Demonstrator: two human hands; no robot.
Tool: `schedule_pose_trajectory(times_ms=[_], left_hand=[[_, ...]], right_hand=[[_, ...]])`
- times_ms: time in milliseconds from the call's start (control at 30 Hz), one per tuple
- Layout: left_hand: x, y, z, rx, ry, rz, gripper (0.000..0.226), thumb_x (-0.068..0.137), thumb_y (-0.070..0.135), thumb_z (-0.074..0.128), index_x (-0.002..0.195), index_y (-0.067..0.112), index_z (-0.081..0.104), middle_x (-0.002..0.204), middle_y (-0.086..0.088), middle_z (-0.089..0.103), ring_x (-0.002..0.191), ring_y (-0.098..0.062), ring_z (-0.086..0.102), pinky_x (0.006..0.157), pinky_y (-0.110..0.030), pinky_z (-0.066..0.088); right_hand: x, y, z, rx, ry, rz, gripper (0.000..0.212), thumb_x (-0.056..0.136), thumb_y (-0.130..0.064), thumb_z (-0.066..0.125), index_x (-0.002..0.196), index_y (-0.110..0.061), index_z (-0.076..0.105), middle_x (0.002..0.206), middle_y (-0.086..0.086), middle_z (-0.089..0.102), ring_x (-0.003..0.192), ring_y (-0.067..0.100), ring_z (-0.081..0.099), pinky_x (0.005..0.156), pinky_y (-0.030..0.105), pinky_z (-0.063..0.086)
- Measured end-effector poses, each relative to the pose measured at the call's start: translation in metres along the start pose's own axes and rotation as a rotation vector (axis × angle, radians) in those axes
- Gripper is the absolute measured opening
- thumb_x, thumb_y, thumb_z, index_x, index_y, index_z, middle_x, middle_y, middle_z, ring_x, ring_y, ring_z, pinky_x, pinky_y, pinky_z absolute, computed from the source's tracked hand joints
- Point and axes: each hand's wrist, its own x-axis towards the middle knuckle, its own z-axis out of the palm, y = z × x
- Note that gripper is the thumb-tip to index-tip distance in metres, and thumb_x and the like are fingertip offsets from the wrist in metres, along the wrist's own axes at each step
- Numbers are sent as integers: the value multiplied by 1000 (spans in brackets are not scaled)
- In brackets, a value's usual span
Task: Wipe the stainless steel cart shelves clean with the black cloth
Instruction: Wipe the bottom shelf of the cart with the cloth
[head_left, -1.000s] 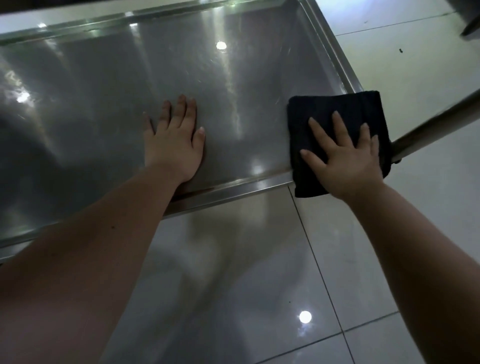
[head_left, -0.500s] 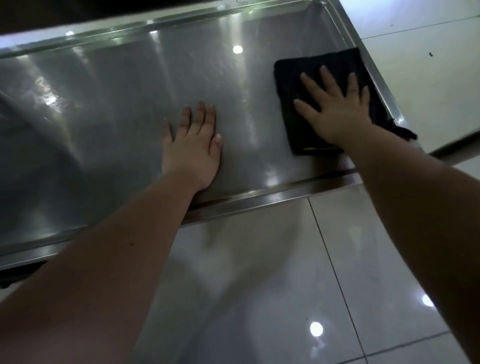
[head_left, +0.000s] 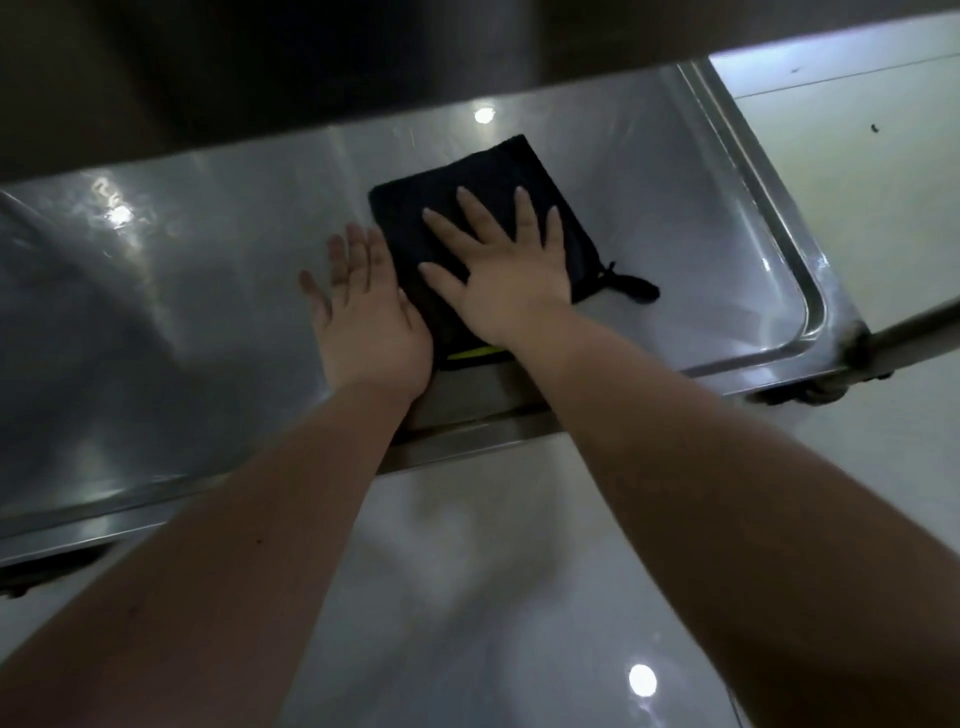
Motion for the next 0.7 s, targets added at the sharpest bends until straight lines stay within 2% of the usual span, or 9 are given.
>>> schedule_pose_trajectory(times_ms=[67,200,300,400,533,633,700], left_hand=[[2,0,1,25,-9,-35,59,101,23,27,155,12,7,164,-6,2,150,-25,-4,118,-53,-7],[6,1,5,77,-57,-18,56,101,28,21,156,17,9,164,0,4,150,-25,-1,117,-57,-4],[9,-1,7,88,-97,-14,56,102,29,17,156,19,6,164,3,2,150,-23,-1,118,-55,-4],[12,-6,7,78,-139,-13,56,102,29,17,156,21,4,164,4,0,150,-21,-2,117,-53,-4],[21,-9,-2,-42,-211,-44,52,105,24,22,156,20,12,164,5,4,150,-20,1,117,-50,1],[24,-12,-19,-341,-272,-178,48,105,16,24,153,11,22,163,-5,12,149,-24,10,119,-48,11],[18,-18,-34,-658,-188,-227,48,105,21,29,152,12,28,160,-6,22,147,-23,19,119,-39,16]], right_hand=[[3,36,-8,12,30,47,61,91,-73,21,148,-56,8,162,-18,1,149,36,-5,116,57,-5],[-10,137,-28,4,28,307,61,92,-73,23,148,-56,9,163,-15,2,148,38,-1,117,57,-2],[-36,161,-30,6,21,374,61,93,-71,20,150,-52,7,164,-12,0,148,39,-4,118,56,-5],[-59,119,-17,7,39,416,61,93,-71,16,150,-53,3,163,-13,-4,148,39,-7,117,58,-5],[-83,13,-1,13,-17,240,62,92,-70,14,150,-51,-2,163,-11,-9,146,42,-12,115,60,-8],[-89,-58,9,49,-103,119,62,96,-66,13,150,-47,-9,161,-10,-20,143,41,-24,110,60,-19],[-86,-60,0,206,-73,108,60,101,-54,24,154,-41,-1,163,-7,-11,147,38,-17,115,54,-15]])
